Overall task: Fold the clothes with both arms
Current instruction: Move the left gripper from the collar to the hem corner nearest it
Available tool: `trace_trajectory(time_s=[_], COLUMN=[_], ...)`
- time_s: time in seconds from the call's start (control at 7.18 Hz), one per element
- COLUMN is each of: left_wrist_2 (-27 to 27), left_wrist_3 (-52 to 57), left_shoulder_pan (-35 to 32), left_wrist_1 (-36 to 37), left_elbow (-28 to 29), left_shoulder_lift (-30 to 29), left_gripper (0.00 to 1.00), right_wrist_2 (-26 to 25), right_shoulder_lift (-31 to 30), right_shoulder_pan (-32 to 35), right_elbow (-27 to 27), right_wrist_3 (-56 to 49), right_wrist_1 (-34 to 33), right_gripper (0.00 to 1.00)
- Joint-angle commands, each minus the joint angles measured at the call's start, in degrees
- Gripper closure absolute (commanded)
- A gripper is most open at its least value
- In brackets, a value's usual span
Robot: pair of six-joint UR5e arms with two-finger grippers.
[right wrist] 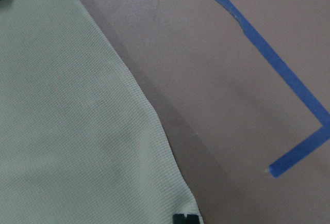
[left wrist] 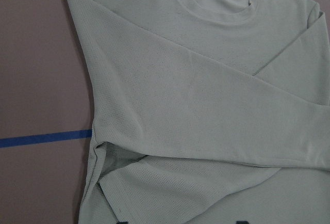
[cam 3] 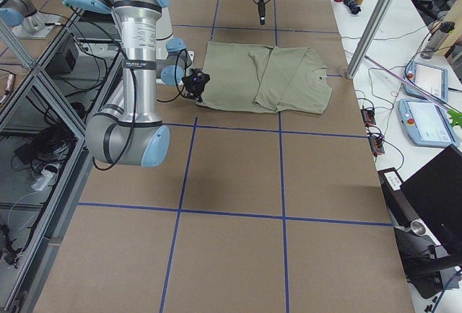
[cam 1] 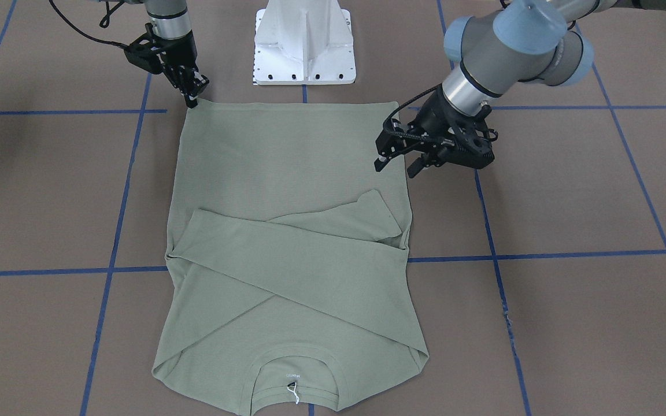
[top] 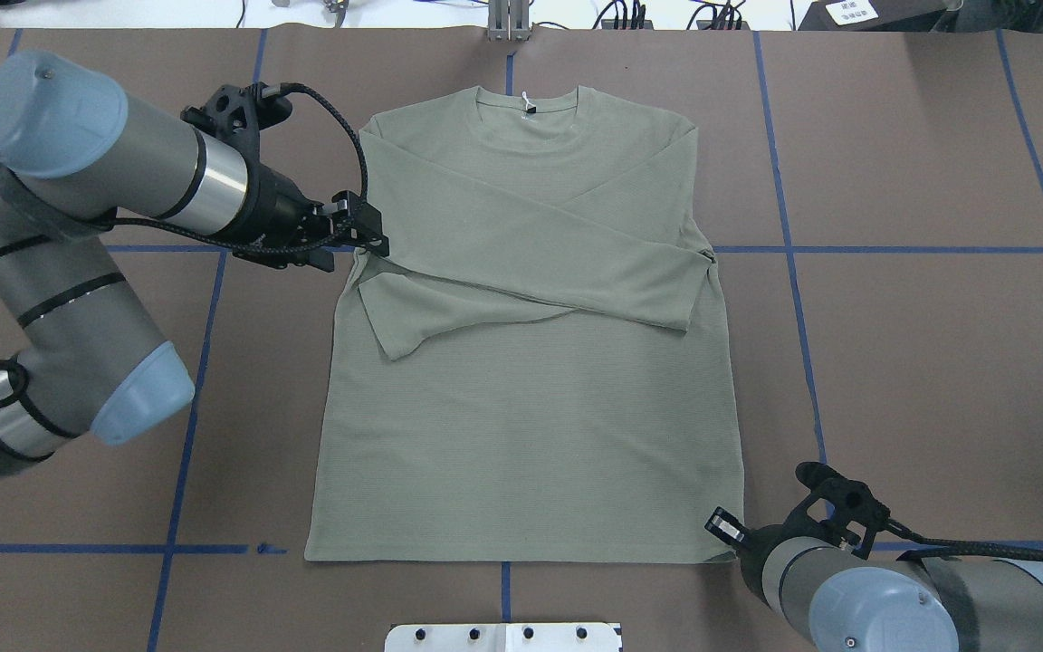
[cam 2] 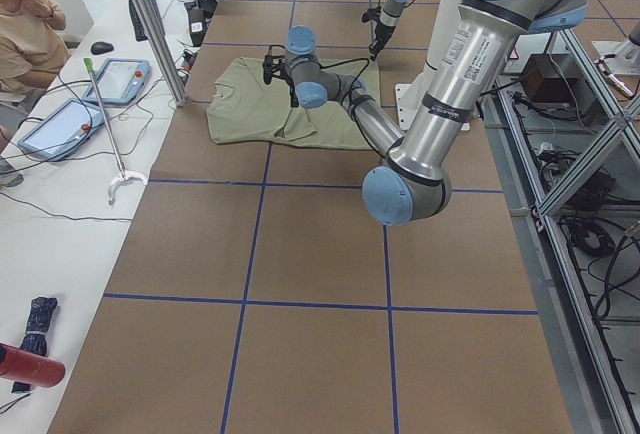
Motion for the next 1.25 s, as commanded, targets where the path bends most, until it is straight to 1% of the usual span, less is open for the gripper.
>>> trace_trajectory(time_s=[0.0, 0.14, 0.28, 0.42, 0.56, 0.98, 1.11], left_wrist_2=[14.84, 20.68, 24.22, 25.65, 25.83, 25.84, 25.84], left_wrist_3=[-8.14, -9.47, -14.27, -17.37, -19.05, -19.51, -19.42], left_shoulder_pan=[11.9, 17.54, 22.12, 24.95, 28.02, 31.91, 32.36], left_wrist_1=[8.46, 14.52, 15.71, 15.99, 15.99, 16.08, 15.99], left_elbow=[-10.31, -13.13, -15.16, -16.23, -15.89, -13.61, -12.82], left_shoulder_lift=[5.17, 6.31, 10.5, 13.76, 16.66, 16.78, 16.69], left_gripper=[0.25, 0.25, 0.27, 0.3, 0.32, 0.37, 0.41], right_wrist_2=[0.39, 0.39, 0.39, 0.39, 0.39, 0.39, 0.31], right_shoulder_lift=[-0.29, -0.11, -0.11, -0.11, -0.11, -0.11, -0.11], right_shoulder_pan=[0.49, 0.58, 0.58, 0.76, 0.84, 0.93, 0.93], right_elbow=[1.54, 1.64, 1.64, 1.64, 1.72, 1.72, 1.64], right_wrist_3=[-0.07, -0.07, -0.07, -0.07, -0.07, -0.07, -0.07], right_wrist_1=[-1.77, -1.78, -1.96, -1.96, -1.96, -1.78, -1.96], right_gripper=[1.0, 1.0, 1.0, 1.0, 1.0, 1.0, 1.0])
